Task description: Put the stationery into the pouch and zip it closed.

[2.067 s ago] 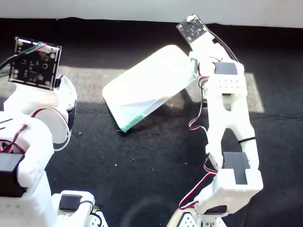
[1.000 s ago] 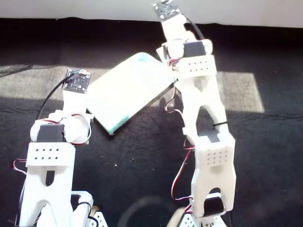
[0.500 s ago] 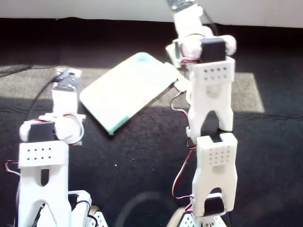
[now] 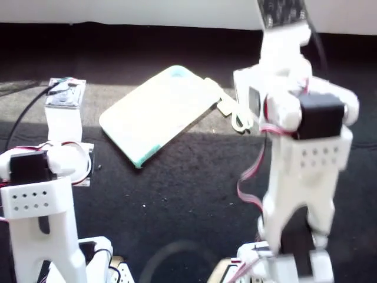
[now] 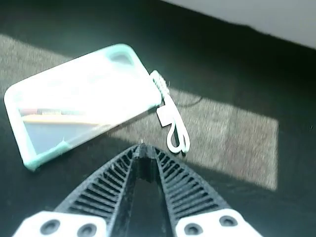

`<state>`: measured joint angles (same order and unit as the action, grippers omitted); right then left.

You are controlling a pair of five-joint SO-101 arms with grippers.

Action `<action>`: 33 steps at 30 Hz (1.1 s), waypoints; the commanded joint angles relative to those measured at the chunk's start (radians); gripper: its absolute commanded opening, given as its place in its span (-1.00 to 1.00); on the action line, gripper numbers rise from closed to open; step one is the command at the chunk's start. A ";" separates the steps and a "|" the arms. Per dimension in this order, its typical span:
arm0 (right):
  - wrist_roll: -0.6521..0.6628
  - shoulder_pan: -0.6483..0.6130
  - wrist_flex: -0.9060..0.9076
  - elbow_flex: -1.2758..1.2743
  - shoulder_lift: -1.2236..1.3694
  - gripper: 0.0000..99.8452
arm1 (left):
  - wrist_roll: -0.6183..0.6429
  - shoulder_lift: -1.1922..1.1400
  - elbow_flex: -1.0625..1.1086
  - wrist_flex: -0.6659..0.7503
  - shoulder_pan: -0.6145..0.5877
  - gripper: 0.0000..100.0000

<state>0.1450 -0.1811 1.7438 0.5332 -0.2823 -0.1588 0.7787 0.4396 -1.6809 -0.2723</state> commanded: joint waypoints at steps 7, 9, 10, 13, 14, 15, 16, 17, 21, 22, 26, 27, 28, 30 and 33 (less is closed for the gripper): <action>-0.003 -0.004 -0.455 -1.072 -0.463 -0.99 | 0.005 0.249 0.340 0.163 -0.012 -0.98; -0.003 -0.004 -0.585 -1.254 -0.536 -0.99 | 0.003 0.361 0.461 0.222 -0.012 -0.97; -0.003 -0.004 -0.650 -1.336 -0.568 -0.99 | 0.003 0.414 0.524 0.258 -0.012 -0.97; -0.003 -0.002 -0.854 -1.560 -0.636 -0.99 | 0.002 0.544 0.714 0.382 -0.005 -0.97; -0.003 -0.002 -0.917 -1.623 -0.648 -0.99 | 0.002 0.578 0.774 0.427 -0.004 -0.97; -0.003 -0.002 -0.969 -1.679 -0.654 -0.99 | 0.002 0.610 0.834 0.473 0.002 -0.97; -0.003 -0.002 -1.013 -1.727 -0.657 -0.99 | 0.002 0.639 0.888 0.508 0.008 -0.97; -0.003 -0.002 -1.049 -1.770 -0.657 -0.99 | 0.002 0.671 0.941 0.532 0.015 -0.97; -0.003 -0.002 -1.112 -1.882 -0.664 -0.99 | 0.002 0.786 1.079 0.514 0.064 -0.98; -0.006 -0.002 -1.110 -1.902 -0.664 -0.99 | 0.002 0.820 1.104 0.497 0.071 -0.98; -0.011 -0.002 -1.110 -1.971 -0.664 -0.99 | 0.003 0.975 1.208 0.423 0.105 -0.98; -0.011 -0.002 -1.110 -1.986 -0.664 -0.99 | 0.006 1.018 1.236 0.402 0.108 -0.98; -0.014 -0.002 -1.110 -2.002 -0.664 -0.99 | 0.006 1.049 1.256 0.388 0.105 -0.98; -0.080 -0.002 -1.110 -2.026 -0.664 -0.99 | 0.006 1.053 1.256 0.362 0.104 -0.98; -0.222 0.007 -1.110 -2.055 -0.665 -0.99 | 0.008 1.027 1.256 0.353 0.104 -0.98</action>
<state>0.0315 -0.1811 0.6452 -1.5121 -0.9390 -0.1603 1.8052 1.6778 -1.3142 -0.1788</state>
